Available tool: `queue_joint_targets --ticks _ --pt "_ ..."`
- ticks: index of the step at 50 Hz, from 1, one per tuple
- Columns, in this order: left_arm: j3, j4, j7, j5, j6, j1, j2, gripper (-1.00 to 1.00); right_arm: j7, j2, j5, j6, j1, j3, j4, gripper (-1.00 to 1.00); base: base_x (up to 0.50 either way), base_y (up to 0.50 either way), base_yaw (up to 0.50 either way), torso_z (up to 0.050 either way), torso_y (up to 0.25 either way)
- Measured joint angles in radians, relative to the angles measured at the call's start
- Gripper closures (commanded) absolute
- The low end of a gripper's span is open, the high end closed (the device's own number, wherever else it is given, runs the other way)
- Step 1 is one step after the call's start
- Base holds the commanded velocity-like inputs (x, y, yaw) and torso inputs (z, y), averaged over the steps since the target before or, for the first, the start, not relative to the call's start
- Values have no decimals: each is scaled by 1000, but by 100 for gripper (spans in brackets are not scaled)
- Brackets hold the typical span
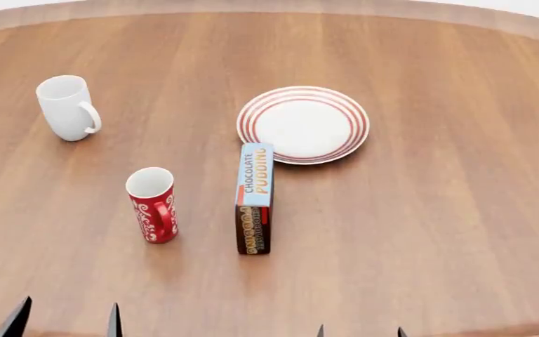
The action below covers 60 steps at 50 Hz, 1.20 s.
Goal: Pick up the red mug and put it on the plate
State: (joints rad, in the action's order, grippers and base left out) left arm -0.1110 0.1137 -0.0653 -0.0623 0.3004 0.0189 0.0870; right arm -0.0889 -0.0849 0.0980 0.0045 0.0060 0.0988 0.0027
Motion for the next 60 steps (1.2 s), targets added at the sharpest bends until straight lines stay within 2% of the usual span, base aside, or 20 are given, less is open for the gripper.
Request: queue_joint_targets --ticks 32,45,60 --pt "-26 175 -87 69 391 46 15 -100 -35 -31 38 -12 2 36 0 -100 0 0 0 0 0" --pt "-30 218 -128 97 481 61 19 -100 -47 -41 48 -22 3 46 4 -100 0 0 0 0 0" --pt "-45 233 -152 109 510 67 27 -100 -57 -52 60 -43 -3 56 -3 -100 0 130 0 0 0"
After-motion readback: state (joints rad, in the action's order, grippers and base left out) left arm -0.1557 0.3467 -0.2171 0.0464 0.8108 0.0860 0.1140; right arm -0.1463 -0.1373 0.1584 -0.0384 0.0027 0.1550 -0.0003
